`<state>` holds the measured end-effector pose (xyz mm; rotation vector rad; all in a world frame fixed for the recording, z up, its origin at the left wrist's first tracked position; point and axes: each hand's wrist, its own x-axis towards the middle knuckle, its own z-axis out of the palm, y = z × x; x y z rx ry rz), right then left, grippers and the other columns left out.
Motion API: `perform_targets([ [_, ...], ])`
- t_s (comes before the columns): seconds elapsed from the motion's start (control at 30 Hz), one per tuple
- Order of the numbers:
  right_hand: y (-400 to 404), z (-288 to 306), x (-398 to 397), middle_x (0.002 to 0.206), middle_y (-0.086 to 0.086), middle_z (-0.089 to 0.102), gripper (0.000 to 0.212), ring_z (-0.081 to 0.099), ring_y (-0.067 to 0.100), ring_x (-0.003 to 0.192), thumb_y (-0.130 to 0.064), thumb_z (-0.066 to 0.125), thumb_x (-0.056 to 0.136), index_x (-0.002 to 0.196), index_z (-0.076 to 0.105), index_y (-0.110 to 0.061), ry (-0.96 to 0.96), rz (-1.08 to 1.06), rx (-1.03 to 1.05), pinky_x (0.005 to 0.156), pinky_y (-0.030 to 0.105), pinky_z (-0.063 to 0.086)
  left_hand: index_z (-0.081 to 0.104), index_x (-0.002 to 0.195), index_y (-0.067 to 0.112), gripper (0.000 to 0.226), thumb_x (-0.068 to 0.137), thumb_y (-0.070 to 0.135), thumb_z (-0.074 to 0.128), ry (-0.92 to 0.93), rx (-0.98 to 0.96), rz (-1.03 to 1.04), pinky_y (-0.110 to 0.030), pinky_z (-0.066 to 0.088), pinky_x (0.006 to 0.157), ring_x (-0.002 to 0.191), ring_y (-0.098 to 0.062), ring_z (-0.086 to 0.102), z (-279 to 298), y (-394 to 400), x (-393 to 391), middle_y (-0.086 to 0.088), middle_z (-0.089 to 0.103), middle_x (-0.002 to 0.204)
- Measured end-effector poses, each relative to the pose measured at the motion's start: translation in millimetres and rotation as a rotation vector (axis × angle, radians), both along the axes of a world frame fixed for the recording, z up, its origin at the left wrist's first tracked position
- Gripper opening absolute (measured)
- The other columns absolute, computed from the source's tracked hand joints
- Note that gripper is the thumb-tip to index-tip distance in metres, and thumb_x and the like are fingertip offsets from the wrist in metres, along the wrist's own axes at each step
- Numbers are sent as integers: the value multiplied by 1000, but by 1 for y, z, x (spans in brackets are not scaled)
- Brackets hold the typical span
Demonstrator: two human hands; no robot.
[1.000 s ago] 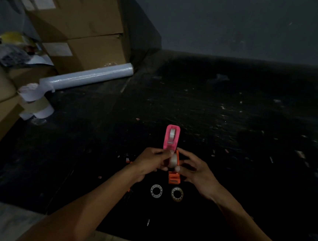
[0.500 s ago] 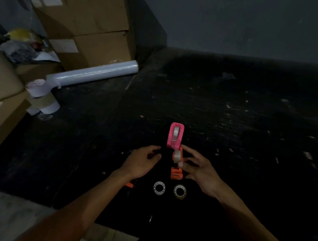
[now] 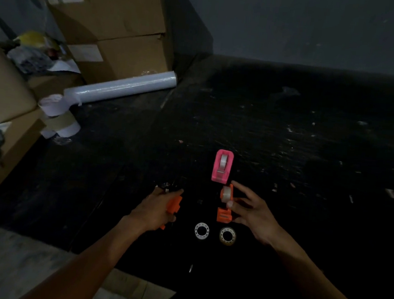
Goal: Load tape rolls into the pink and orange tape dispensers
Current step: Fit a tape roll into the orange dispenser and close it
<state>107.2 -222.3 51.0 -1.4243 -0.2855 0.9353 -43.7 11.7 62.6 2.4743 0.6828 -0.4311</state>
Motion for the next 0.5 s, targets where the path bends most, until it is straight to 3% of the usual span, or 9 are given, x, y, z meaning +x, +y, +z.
perform_targets([
  [0.17, -2, 4, -4, 116, 5, 67, 57, 70, 18, 101, -14, 71, 82, 131, 53, -37, -26, 11, -18, 75, 34, 59, 41, 137, 45, 69, 80, 17, 69, -80, -19, 8, -41, 49, 100, 119, -27, 55, 0, 0, 0, -9, 49, 137],
  [0.27, -2, 7, -7, 116, 5, 67, 57, 70, 17, 101, -15, 71, 82, 131, 52, -37, -20, 33, -12, 75, 33, 59, 48, 131, 44, 61, 84, 11, 70, -204, -343, 163, -38, 59, 82, 103, -21, 63, 9, -6, 4, -6, 60, 120],
  [0.33, 0, 7, -9, 119, 8, 66, 59, 70, 18, 102, -16, 72, 82, 133, 51, -37, -32, 42, -11, 79, 37, 60, 51, 126, 44, 58, 85, 7, 69, -263, -607, 262, -36, 61, 72, 97, -24, 65, 20, -19, 10, -6, 56, 114],
  [0.5, 5, 10, -16, 120, 12, 66, 58, 69, 24, 104, -16, 74, 81, 131, 54, -39, -32, 39, 31, 87, 48, 57, 54, 126, 42, 57, 84, 8, 71, -317, -918, 344, -34, 60, 70, 107, -24, 60, 37, -44, 26, -6, 46, 122],
])
